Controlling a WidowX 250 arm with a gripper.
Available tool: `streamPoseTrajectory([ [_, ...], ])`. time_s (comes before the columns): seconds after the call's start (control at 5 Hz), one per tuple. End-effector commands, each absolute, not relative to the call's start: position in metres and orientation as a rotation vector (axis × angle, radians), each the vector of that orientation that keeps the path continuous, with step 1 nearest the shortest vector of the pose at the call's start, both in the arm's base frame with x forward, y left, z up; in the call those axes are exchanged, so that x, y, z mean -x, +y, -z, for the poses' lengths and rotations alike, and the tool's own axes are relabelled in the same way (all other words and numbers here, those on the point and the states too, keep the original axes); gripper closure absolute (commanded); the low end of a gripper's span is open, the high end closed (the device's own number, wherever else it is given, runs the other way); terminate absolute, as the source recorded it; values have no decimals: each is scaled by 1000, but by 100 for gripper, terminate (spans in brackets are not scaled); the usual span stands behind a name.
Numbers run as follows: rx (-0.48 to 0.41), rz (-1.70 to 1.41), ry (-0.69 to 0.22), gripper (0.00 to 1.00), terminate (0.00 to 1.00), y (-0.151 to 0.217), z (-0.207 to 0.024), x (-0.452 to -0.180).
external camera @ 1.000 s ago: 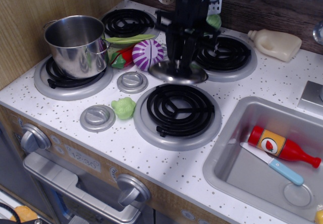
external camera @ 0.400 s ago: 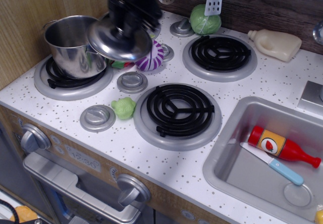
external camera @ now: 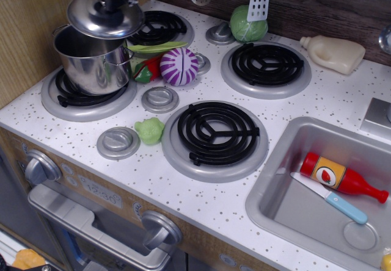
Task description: Put lid on pot or pan
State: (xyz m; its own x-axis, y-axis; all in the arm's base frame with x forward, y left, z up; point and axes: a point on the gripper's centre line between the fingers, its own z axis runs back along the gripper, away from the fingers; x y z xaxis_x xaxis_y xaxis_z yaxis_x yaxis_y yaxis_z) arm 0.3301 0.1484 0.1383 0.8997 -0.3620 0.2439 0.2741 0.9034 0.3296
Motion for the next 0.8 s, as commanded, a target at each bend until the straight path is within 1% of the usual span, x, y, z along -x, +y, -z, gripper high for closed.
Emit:
streamPoseTrajectory([
  [0.0, -306, 387, -347, 100, 0, 177, -160, -331],
  [0.2, -300, 386, -361, 100, 0, 182, -152, -322],
  [0.4, -261, 373, -357, 100, 0, 183, -140, -320],
  [0.6, -234, 383, -378, 100, 100, 187, -122, -324],
])
